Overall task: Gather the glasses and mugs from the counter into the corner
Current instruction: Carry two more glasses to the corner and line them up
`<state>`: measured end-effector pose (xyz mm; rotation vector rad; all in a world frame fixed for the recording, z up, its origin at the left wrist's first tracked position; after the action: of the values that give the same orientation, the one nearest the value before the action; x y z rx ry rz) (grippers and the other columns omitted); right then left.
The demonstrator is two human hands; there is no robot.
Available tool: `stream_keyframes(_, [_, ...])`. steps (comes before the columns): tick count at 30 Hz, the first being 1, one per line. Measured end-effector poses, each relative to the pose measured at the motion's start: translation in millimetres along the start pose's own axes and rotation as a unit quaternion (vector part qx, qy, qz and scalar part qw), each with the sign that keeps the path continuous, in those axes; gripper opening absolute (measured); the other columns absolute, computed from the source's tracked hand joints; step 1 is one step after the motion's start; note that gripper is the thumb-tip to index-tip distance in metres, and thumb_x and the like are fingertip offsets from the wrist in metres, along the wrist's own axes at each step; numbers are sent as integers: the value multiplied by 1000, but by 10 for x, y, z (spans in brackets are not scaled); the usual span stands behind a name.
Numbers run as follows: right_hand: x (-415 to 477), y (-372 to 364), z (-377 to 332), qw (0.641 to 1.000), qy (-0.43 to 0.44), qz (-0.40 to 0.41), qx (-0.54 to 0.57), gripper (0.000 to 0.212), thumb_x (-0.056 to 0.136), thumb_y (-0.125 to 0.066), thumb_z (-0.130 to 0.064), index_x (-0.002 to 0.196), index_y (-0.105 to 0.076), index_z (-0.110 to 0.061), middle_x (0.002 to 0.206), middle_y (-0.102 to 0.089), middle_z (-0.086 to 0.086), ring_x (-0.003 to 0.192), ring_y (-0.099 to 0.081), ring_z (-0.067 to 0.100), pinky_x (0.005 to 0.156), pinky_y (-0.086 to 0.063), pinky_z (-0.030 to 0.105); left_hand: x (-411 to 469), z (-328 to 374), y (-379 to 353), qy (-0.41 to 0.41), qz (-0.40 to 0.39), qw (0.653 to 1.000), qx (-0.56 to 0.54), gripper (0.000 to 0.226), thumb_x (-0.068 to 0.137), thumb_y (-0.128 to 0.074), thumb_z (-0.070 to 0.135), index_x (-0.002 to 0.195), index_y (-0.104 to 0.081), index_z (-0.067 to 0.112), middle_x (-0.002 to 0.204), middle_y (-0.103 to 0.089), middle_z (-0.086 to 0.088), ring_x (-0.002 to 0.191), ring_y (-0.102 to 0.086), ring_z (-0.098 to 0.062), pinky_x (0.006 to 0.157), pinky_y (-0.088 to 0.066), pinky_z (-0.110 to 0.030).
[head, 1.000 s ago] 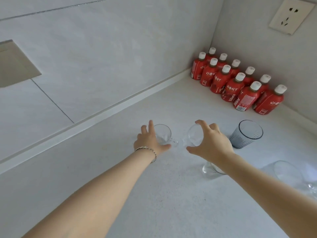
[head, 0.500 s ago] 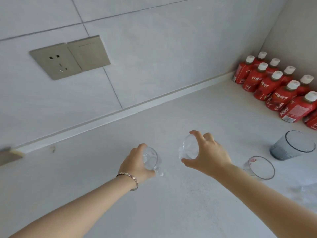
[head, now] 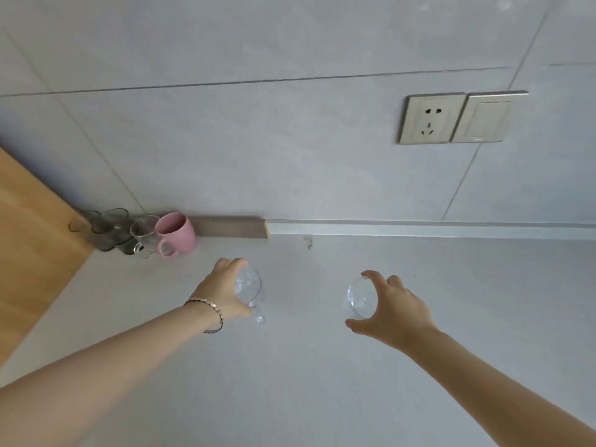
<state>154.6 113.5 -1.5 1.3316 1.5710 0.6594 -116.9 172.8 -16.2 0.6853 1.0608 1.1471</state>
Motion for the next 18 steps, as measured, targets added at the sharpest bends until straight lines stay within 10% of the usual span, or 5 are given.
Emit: stream_keyframes(18, [694, -814, -1460, 995, -94, 6, -26, 86, 70, -70, -53, 141, -24, -34, 128, -44, 0, 113, -54, 20, 87, -44, 26, 1990, -1089, 622, -71, -13, 965, 253, 78, 63, -78, 24, 132, -42, 20, 130, -53, -5, 123, -44, -27, 99, -40, -33])
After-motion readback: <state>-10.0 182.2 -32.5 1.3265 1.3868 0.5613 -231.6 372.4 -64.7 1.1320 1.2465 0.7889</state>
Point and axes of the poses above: each hand's wrist, its own x-axis towards the middle knuckle, its own y-axis out of the back of the hand, z = x × y, the point moved 10 cm from there along x, towards the middle knuckle
